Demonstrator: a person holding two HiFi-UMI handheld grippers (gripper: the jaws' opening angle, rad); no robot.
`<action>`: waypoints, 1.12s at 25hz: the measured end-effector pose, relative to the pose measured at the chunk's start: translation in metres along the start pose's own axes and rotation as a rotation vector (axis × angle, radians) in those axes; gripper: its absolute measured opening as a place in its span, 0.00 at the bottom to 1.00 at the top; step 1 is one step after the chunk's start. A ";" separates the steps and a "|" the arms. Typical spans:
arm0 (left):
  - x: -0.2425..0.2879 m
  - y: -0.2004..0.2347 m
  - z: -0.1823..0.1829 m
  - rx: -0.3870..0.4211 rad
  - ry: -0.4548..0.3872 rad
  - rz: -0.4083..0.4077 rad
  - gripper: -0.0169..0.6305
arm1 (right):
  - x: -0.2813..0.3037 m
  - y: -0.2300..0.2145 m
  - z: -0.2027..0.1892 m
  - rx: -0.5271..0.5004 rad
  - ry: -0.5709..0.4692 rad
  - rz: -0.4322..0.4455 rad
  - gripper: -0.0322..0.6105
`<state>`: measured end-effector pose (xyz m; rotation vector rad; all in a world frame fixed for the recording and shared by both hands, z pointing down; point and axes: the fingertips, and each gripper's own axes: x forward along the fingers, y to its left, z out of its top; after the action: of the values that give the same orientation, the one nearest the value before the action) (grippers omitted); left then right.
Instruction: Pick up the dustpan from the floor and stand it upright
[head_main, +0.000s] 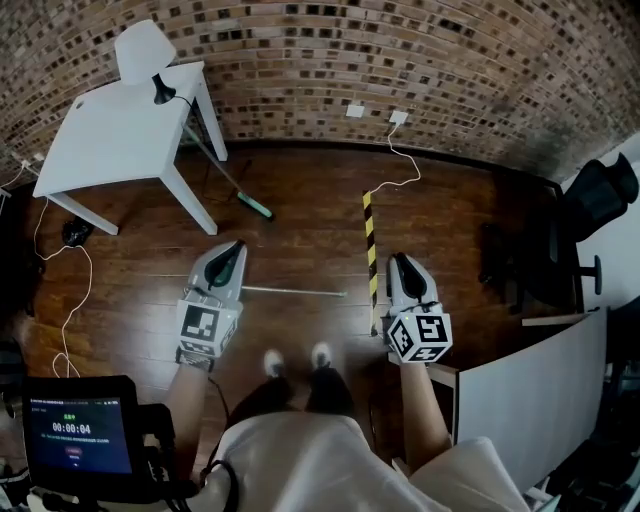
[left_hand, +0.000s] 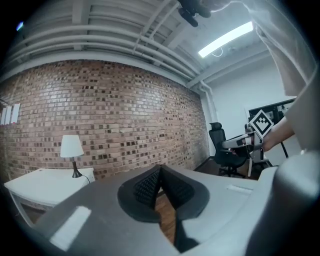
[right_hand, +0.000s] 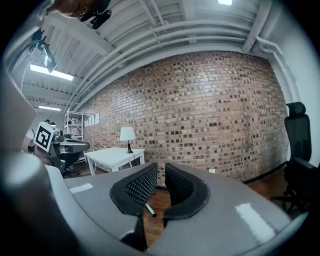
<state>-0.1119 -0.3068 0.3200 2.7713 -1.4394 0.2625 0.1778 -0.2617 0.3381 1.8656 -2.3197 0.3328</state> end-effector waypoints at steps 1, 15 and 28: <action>0.005 0.001 -0.012 -0.001 0.013 -0.012 0.03 | 0.005 -0.004 -0.016 -0.003 0.023 -0.005 0.16; 0.139 -0.057 -0.270 -0.089 0.200 -0.145 0.03 | 0.087 -0.066 -0.296 -0.172 0.219 0.056 0.37; 0.235 -0.154 -0.591 -0.090 0.283 -0.258 0.03 | 0.126 -0.141 -0.662 -0.237 0.399 0.039 0.57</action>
<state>0.0604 -0.3586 0.9488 2.6737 -0.9949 0.5426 0.2713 -0.2354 1.0199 1.4873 -2.0289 0.3759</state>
